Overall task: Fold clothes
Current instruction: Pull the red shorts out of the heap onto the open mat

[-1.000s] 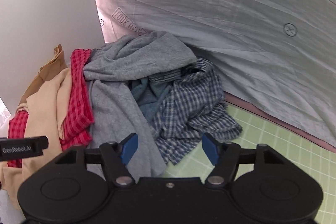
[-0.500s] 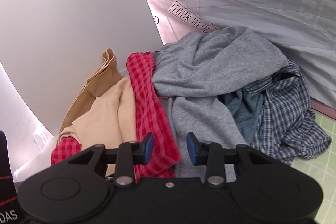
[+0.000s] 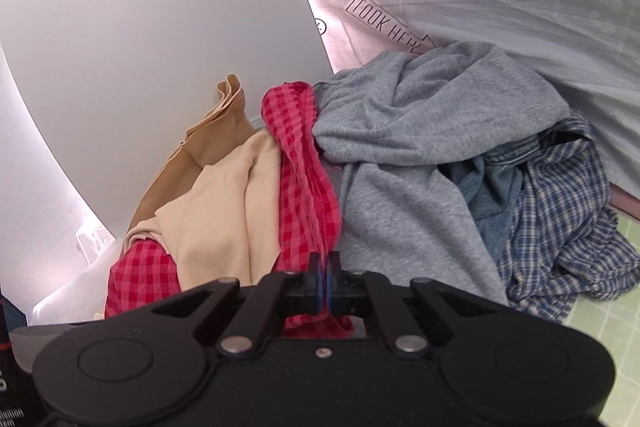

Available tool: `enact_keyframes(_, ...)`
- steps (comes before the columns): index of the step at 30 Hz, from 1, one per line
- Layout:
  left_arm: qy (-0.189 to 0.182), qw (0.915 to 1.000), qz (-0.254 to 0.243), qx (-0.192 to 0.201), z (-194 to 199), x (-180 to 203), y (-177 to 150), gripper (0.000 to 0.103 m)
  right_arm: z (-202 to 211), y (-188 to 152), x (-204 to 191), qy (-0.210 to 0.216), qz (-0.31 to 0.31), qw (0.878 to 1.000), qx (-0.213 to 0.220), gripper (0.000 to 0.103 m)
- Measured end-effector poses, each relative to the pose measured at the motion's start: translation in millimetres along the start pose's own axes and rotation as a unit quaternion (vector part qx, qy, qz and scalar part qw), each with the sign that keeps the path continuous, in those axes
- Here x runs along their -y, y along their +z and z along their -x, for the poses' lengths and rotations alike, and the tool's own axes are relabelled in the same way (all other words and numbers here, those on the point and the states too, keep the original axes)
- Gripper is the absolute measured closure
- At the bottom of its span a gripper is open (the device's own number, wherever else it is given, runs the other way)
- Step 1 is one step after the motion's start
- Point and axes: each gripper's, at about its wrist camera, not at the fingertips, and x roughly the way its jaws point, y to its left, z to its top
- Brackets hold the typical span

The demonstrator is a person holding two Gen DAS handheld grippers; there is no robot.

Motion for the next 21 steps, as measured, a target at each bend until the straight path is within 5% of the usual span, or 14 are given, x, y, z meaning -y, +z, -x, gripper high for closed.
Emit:
enact_keyframes(13, 0.013, 0.9993, -0.023, 0.025, 45, -7, -13, 0.094, 106, -21, 52, -0.140, -0.042, 0.986, 0.077, 0.102)
enact_keyframes(19, 0.015, 0.9989, -0.035, 0.028, 56, -5, -25, 0.093, 164, -65, 102, -0.234, -0.075, 0.966, 0.077, 0.102)
enact_keyframes(21, 0.012, 0.9989, -0.033, 0.030, 61, -4, -28, 0.085, 189, -81, 123, -0.266, -0.095, 0.956, 0.078, 0.102)
